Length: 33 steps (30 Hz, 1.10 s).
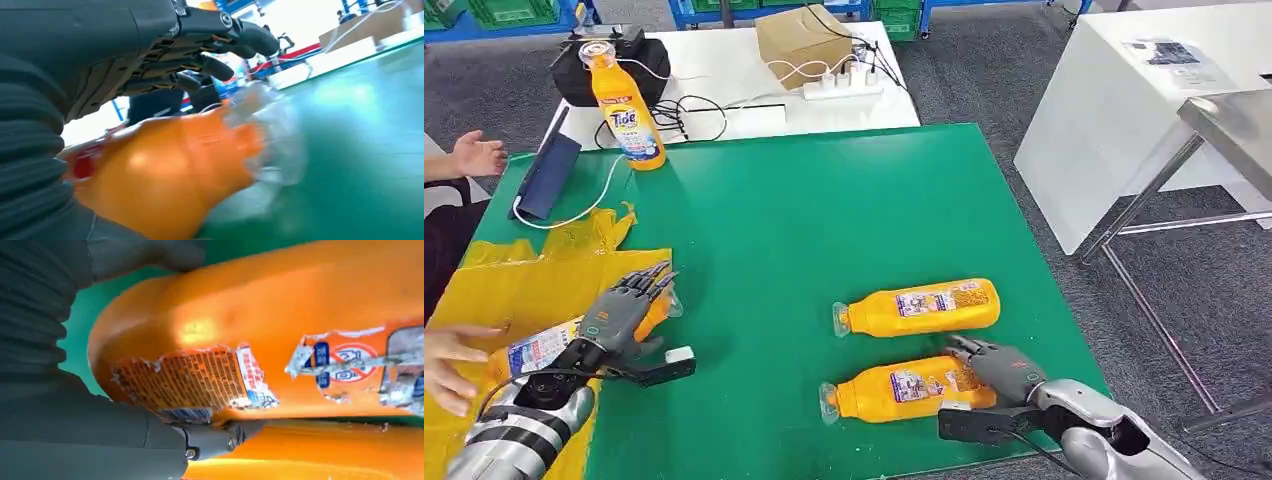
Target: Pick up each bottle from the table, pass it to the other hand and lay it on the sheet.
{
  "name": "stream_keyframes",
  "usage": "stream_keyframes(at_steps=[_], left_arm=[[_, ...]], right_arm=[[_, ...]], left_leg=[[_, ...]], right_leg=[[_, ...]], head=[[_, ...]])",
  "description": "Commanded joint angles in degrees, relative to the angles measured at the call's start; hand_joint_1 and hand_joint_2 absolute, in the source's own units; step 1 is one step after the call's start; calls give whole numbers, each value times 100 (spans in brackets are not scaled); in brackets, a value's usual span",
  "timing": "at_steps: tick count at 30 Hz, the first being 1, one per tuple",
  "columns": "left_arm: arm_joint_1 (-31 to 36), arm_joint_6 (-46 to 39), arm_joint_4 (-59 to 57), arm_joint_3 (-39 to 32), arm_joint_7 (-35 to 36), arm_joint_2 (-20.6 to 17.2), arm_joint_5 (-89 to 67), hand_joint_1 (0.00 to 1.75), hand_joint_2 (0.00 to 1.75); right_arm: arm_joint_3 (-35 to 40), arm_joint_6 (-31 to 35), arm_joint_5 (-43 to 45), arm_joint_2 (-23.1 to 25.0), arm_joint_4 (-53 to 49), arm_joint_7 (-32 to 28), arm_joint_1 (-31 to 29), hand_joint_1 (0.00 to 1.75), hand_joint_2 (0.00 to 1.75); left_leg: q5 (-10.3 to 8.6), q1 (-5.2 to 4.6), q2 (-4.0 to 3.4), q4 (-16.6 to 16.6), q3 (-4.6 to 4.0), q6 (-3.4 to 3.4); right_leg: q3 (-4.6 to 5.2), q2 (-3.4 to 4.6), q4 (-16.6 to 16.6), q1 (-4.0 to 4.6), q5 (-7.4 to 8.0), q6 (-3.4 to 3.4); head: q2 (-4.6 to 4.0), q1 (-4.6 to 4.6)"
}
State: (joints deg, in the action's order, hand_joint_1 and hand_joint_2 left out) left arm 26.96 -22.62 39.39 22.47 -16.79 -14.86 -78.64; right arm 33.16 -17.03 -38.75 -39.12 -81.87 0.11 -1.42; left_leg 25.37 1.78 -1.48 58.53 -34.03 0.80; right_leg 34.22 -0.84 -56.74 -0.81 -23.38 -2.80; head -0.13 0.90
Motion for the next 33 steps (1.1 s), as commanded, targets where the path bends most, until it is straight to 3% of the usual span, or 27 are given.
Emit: stream_keyframes(at_steps=[1, 4, 6, 10, 11, 12, 13, 14, 15, 16, 17, 18, 19, 20, 21, 22, 24, 27, 30, 33], left_arm=[[325, 5, -728, 369, -14, 274, -3, 0, 175], [429, -115, -804, 469, -58, 395, 71, 0, 175], [511, -196, -885, 501, -67, 498, 192, 0, 175], [394, -176, -529, -128, -692, 847, 1488, 0, 175], [324, 87, -318, -371, -986, 918, 2035, 0, 175], [231, 340, -51, -589, -1183, 972, 2527, 0, 175], [75, 880, 351, -953, -1435, 1062, 3343, 0, 175], [-96, 1337, 795, -1183, -1486, 1073, 3898, 0, 175], [-433, 2186, 1490, -1603, -1387, 1100, 4862, 0, 175], [-595, 2276, 1816, -1603, -1255, 1024, 4906, 0, 175], [-731, 2969, 2197, -2170, -1396, 1252, 6053, 0, 175], [-1018, 3564, 2805, -2533, -1027, 1315, 6783, 0, 175], [-1573, 3999, 3652, -2956, -584, 1321, 7534, 0, 175], [-1887, 4301, 4063, -3175, -491, 1328, 7931, 0, 175], [-2123, 4643, 4329, -3334, -404, 1388, 8255, 0, 175], [-2197, 4917, 4379, -3379, -296, 1456, 8473, 0, 175], [-2287, 5227, 4384, -3252, -232, 1529, 8726, 0, 175], [-2377, 5409, 4397, -2911, -194, 1544, 8938, 0, 175], [-2462, 5447, 4503, -2592, -145, 1502, 9046, 0, 175], [-2481, 5446, 4523, -2547, -129, 1506, 9076, 0, 175]], right_arm=[[496, -17, 11, 283, 789, -18, 127, 173, 175], [895, -240, -55, 544, 1224, -24, 60, 175, 175], [1226, -52, -154, 832, 1695, -50, -10, 175, 175], [1818, 467, -210, 1314, 2404, 106, 32, 175, 175], [1900, 607, -91, 1291, 2386, 158, 93, 175, 175], [1932, 775, 70, 1251, 2319, 246, 162, 175, 175], [1805, 1075, 408, 1242, 2186, 366, 289, 175, 175], [1725, 1266, 625, 1246, 2044, 432, 355, 175, 175], [1500, 1625, 929, 1330, 1802, 465, 421, 175, 175], [1523, 1557, 963, 1318, 1669, 588, 388, 175, 175], [1017, 2487, 1121, 1481, 1346, 302, 511, 175, 175], [536, 2788, 1274, 1705, 895, 122, 579, 175, 175], [-61, 2688, 1503, 2145, 320, -189, 556, 175, 175], [-498, 2570, 1715, 2508, -67, -443, 572, 175, 175], [-979, 2291, 2033, 2906, -496, -735, 617, 175, 175], [-1303, 2102, 2038, 3165, -720, -847, 670, 175, 175], [-1696, 1797, 2244, 3533, -1012, -1174, 684, 175, 175], [-1900, 1543, 2265, 3864, -980, -1332, 614, 175, 175], [-1872, 1442, 2268, 4031, -883, -1454, 564, 175, 175], [-1846, 1434, 2265, 4066, -869, -1466, 553, 175, 175]], left_leg=[[-2, 4, 24, -15, 22, -9], [-1, 7, 19, -13, 31, -8], [-7, 12, 34, -24, 40, -9], [26, 40, 1, -21, 90, 10], [49, 53, -41, -18, 123, 20], [40, 55, -35, -32, 125, 13], [77, 84, -92, -15, 152, 27], [69, 78, -85, -24, 133, 29], [123, 109, -138, -5, 168, 27], [165, 129, -173, 20, 213, 33], [160, 133, -170, 19, 190, 29], [210, 145, -202, 46, 193, 36], [188, 144, -181, 46, 133, 28], [215, 137, -242, 28, 205, 35], [196, 128, -248, 4, 162, 30], [198, 121, -254, -14, 208, 23], [177, 109, -242, -19, 225, 47], [178, 92, -196, -25, 214, 47], [151, 93, -119, -18, 128, 43], [128, 81, -68, -19, 133, 37]], right_leg=[[-26, -9, 18, 5, 1, 9], [-27, 1, 19, 8, 1, 9], [-41, -9, 34, 13, 4, 13], [-25, 19, 43, 41, -7, 30], [-44, 57, 46, 50, -11, 31], [-50, 52, 61, 53, -4, 37], [-75, 100, 64, 74, -13, 49], [-58, 99, 67, 75, -13, 63], [-85, 143, 66, 101, -20, 66], [-121, 180, 49, 116, -46, 73], [-106, 183, 57, 122, -39, 85], [-153, 210, 26, 132, -87, 82], [-108, 194, 28, 133, -96, 93], [-143, 253, 36, 123, -110, 81], [-116, 264, 50, 117, -93, 85], [-214, 271, 51, 105, -92, 69], [-216, 269, 29, 97, -67, 75], [-184, 230, 3, 82, -91, 80], [-130, 147, 13, 85, -91, 74], [-107, 91, 10, 78, -96, 78]], head=[[0, 0], [0, 0], [0, 0], [0, 0], [0, 0], [0, 0], [0, 0], [0, 0], [0, 0], [0, 2], [0, 2], [0, 4], [0, 2], [0, -2], [0, 0], [0, 4], [0, 2], [0, -7], [0, -2], [0, 2]])
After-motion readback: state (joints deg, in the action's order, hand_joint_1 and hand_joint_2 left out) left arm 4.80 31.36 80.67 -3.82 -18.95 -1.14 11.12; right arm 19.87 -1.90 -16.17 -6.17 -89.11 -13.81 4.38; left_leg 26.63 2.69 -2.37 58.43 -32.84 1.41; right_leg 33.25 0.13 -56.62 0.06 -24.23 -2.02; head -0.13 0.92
